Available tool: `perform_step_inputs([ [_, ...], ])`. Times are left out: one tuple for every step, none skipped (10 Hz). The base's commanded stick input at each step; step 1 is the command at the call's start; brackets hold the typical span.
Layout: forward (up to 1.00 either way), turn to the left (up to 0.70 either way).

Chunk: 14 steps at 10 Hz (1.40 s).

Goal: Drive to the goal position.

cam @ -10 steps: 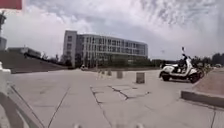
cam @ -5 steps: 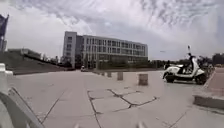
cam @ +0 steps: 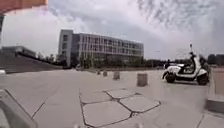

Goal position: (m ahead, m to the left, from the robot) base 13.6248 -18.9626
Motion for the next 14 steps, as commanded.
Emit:
perform_step_inputs([
  [0.7,0.0],
  [0.7,0.0],
  [0.7,0.0],
  [0.7,0.0],
  [0.7,0.0],
  [0.7,0.0],
  [0.7,0.0],
  [0.7,0.0],
  [0.7,0.0],
  [0.7,0.0],
  [0.7,0.0],
  [0.7,0.0],
  [0.7,0.0],
  [0.7,0.0],
])
